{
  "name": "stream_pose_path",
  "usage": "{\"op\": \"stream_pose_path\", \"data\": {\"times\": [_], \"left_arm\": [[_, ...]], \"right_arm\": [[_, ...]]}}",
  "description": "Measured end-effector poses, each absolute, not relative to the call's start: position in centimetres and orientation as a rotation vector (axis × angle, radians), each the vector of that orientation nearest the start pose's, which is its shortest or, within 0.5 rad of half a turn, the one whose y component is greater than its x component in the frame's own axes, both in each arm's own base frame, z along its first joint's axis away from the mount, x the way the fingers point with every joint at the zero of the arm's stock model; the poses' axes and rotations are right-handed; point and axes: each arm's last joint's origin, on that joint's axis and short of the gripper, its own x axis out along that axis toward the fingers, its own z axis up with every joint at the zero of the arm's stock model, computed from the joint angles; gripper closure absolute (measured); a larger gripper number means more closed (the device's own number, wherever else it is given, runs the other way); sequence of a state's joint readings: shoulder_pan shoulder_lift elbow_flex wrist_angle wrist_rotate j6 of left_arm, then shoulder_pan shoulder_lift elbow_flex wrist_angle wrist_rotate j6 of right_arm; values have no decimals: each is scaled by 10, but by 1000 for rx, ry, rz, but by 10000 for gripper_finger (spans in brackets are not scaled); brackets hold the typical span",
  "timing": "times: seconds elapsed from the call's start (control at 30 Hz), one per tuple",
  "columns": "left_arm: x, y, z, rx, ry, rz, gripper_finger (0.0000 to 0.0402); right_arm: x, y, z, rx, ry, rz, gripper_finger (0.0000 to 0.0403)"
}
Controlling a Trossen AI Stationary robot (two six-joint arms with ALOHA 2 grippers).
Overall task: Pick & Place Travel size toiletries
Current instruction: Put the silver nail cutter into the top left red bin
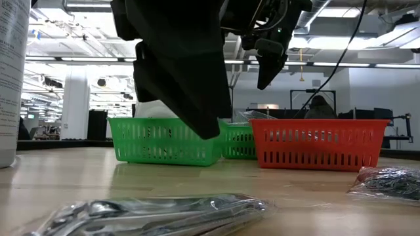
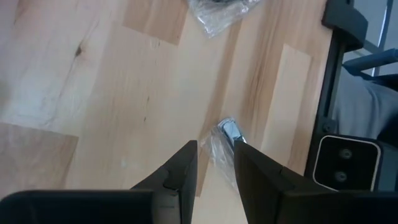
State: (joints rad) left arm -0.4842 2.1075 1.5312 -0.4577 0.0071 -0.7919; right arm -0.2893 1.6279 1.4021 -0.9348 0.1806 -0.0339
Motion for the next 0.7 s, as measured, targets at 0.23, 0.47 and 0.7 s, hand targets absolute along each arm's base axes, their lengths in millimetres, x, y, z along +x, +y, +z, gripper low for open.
{"op": "stream_pose_path", "data": {"times": [0.23,0.47,0.7], "left_arm": [[391,-207,164,-491,1122,-19,304],[390,-208,162,-551,1149,-15,304],[389,-211,161,-577,1153,-7,304]], "right_arm": [[311,-98,282,34,1176,-395,294],[311,-98,282,35,1176,-396,294],[311,-98,282,40,1175,-399,294]]}}
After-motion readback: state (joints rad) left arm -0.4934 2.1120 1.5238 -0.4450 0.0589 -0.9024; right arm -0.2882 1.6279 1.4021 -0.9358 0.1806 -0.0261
